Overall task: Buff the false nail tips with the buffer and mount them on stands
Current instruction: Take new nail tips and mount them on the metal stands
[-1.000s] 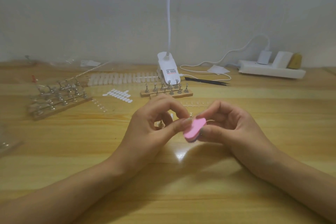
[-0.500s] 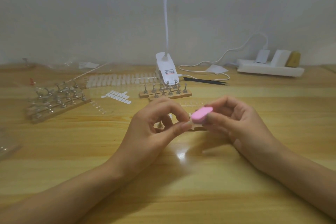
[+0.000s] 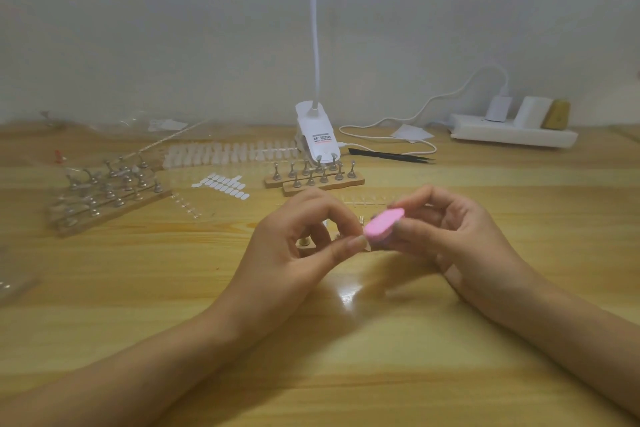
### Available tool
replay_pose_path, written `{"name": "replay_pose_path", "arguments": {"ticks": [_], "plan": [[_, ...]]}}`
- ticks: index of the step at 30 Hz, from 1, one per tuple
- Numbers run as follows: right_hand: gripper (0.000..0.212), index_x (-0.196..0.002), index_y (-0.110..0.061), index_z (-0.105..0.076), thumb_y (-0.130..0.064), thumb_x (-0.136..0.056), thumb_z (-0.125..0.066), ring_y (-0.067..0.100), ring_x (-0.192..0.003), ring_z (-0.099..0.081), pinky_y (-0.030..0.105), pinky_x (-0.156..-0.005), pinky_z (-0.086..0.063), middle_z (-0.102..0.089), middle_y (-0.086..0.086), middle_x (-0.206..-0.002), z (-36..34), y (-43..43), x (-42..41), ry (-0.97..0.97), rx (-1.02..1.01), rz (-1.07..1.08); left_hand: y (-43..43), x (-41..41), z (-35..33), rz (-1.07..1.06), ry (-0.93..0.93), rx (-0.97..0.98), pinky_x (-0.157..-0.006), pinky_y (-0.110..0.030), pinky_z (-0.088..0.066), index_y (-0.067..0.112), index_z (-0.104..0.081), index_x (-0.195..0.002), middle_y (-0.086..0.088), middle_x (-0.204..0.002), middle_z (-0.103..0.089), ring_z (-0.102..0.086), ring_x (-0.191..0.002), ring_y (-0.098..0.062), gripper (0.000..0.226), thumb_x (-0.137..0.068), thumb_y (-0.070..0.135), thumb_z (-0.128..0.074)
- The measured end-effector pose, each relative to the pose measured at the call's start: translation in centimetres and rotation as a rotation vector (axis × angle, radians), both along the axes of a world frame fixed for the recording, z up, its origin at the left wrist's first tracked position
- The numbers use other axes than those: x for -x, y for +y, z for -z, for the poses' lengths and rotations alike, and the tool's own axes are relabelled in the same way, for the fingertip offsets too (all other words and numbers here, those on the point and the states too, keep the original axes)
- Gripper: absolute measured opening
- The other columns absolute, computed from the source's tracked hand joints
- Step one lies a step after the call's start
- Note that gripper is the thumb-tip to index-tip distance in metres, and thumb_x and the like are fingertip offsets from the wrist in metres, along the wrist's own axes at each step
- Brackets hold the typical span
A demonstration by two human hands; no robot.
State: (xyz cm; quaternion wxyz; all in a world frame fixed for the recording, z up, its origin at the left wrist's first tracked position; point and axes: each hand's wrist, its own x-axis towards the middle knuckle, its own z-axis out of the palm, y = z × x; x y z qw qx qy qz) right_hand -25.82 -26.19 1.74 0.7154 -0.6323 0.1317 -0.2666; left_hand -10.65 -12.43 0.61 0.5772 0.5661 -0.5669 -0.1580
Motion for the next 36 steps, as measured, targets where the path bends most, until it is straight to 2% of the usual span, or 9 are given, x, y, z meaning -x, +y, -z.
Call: {"name": "replay_pose_path", "arguments": {"ticks": [6, 10, 13, 16, 19, 23, 27, 31, 36], "plan": [[0.021, -0.082, -0.018, -0.074, -0.013, -0.066, -0.086, 0.027, -0.080, -0.076, 0.028, -0.068, -0.059, -0.076, 0.018, -0.091, -0.09, -0.16, 0.03, 0.015, 0.000, 0.004, 0.09, 0.11, -0.20, -0.033, 0.008, 0.014, -0.063, -0.033, -0.047, 0.019, -0.067, -0.080, 0.009, -0.090, -0.060, -0.056, -0.071, -0.016, 0.016, -0.081, 0.034, -0.073], [0.021, -0.088, -0.018, -0.075, -0.016, -0.071, -0.087, 0.025, -0.083, -0.076, 0.025, -0.072, -0.058, -0.077, 0.015, -0.093, 0.01, 0.39, 0.09, 0.084, 0.143, -0.100, 0.09, 0.29, -0.31, -0.022, -0.029, -0.002, -0.060, -0.023, -0.047, 0.022, -0.066, -0.080, 0.010, -0.091, -0.059, -0.054, -0.070, -0.012, 0.014, -0.081, 0.033, -0.074], [0.024, -0.086, -0.019, -0.076, -0.018, -0.065, -0.087, 0.024, -0.081, -0.075, 0.027, -0.071, -0.059, -0.077, 0.016, -0.092, 0.07, -0.07, 0.11, 0.056, 0.057, -0.020, 0.18, 0.34, -0.35, -0.037, -0.031, 0.012, -0.058, -0.026, -0.045, 0.025, -0.066, -0.079, 0.009, -0.091, -0.059, -0.053, -0.069, -0.012, 0.015, -0.080, 0.039, -0.072], [0.024, -0.086, -0.018, -0.076, -0.021, -0.064, -0.086, 0.026, -0.079, -0.075, 0.027, -0.067, -0.058, -0.076, 0.018, -0.091, -0.04, -0.23, 0.07, 0.083, 0.042, -0.063, 0.27, 0.50, -0.39, -0.028, -0.041, 0.023, -0.058, -0.023, -0.045, 0.023, -0.067, -0.081, 0.007, -0.092, -0.059, -0.053, -0.070, -0.014, 0.016, -0.081, 0.039, -0.069], [0.021, -0.084, -0.019, -0.076, -0.022, -0.065, -0.083, 0.025, -0.079, -0.075, 0.025, -0.067, -0.057, -0.076, 0.018, -0.090, -0.22, -0.18, 0.15, 0.072, 0.028, -0.075, 0.28, 0.48, -0.41, -0.052, -0.038, 0.034, -0.057, -0.032, -0.047, 0.022, -0.067, -0.080, 0.006, -0.092, -0.059, -0.054, -0.070, -0.016, 0.012, -0.081, 0.032, -0.074], [0.018, -0.087, -0.018, -0.075, -0.016, -0.073, -0.086, 0.026, -0.084, -0.075, 0.025, -0.073, -0.057, -0.076, 0.017, -0.094, -0.03, 0.07, 0.29, 0.107, 0.141, -0.119, 0.25, 0.65, -0.40, -0.042, -0.127, 0.024, -0.052, -0.029, -0.046, 0.019, -0.065, -0.079, 0.007, -0.091, -0.057, -0.052, -0.068, -0.015, 0.007, -0.084, 0.021, -0.071], [0.019, -0.085, -0.016, -0.075, -0.014, -0.069, -0.085, 0.023, -0.078, -0.075, 0.027, -0.069, -0.059, -0.076, 0.017, -0.090, 0.05, -0.20, 0.17, 0.056, 0.034, -0.021, 0.29, 0.48, -0.44, -0.069, -0.079, 0.050, -0.052, -0.026, -0.043, 0.022, -0.065, -0.079, 0.008, -0.090, -0.058, -0.052, -0.067, -0.015, 0.008, -0.083, 0.023, -0.071], [0.017, -0.088, -0.019, -0.075, -0.018, -0.073, -0.085, 0.025, -0.086, -0.075, 0.026, -0.075, -0.057, -0.077, 0.015, -0.094, -0.11, 0.35, 0.25, 0.113, 0.176, -0.156, 0.30, 0.67, -0.36, -0.051, -0.099, 0.040, -0.054, -0.026, -0.045, 0.020, -0.065, -0.079, 0.009, -0.090, -0.058, -0.053, -0.068, -0.015, 0.007, -0.084, 0.021, -0.071], [0.027, -0.088, -0.016, -0.076, -0.024, -0.066, -0.090, 0.026, -0.079, -0.075, 0.028, -0.070, -0.059, -0.076, 0.018, -0.090, -0.14, -0.23, 0.17, 0.068, 0.025, -0.073, 0.36, 0.63, -0.44, -0.026, -0.075, 0.043, -0.055, -0.032, -0.045, 0.021, -0.067, -0.079, 0.007, -0.090, -0.059, -0.051, -0.069, -0.017, 0.010, -0.084, 0.028, -0.073]]}}
